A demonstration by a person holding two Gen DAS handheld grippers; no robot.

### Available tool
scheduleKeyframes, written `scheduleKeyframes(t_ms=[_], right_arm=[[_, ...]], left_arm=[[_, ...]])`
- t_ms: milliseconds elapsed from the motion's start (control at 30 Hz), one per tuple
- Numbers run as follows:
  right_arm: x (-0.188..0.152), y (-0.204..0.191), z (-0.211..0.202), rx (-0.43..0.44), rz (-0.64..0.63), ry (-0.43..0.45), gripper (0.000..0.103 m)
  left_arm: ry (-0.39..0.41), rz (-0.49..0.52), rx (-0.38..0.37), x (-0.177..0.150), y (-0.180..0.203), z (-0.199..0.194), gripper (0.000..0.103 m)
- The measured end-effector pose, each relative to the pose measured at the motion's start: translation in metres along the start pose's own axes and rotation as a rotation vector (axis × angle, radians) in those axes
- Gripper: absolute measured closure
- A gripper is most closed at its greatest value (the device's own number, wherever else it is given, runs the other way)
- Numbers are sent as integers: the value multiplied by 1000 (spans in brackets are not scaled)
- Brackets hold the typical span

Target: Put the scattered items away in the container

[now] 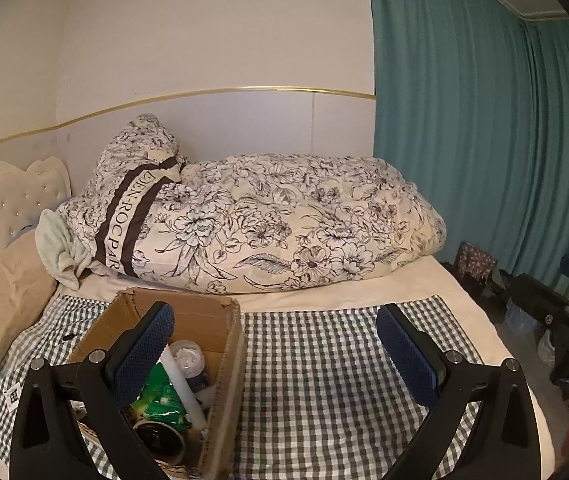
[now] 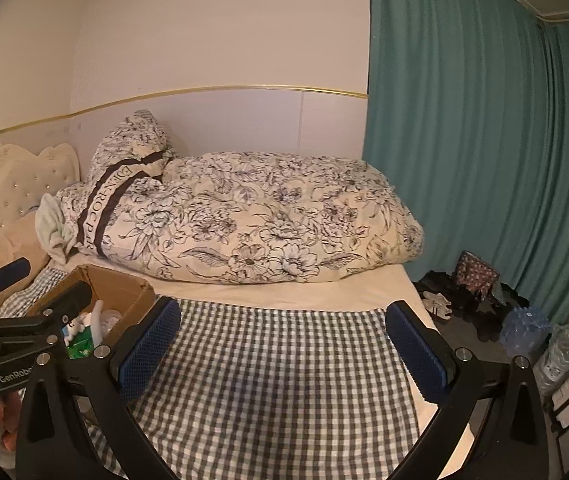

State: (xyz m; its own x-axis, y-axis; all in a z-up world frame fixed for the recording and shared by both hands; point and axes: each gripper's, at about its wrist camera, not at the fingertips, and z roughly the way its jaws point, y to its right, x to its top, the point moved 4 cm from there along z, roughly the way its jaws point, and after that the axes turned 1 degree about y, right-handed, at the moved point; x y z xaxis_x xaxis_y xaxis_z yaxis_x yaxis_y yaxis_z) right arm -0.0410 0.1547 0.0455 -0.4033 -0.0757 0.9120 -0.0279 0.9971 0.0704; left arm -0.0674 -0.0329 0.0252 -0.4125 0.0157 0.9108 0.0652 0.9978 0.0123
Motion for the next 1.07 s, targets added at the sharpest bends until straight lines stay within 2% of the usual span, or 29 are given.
scheduleKeyframes(t_ms=[667,1067], right_arm=[[-15,34,0,-49,17,-22,0],[-23,38,8,-44,24,-37,0]], left_arm=[[-2,31,-43,-4,47,7,0],[-17,33,-39,-8,47,15,0]])
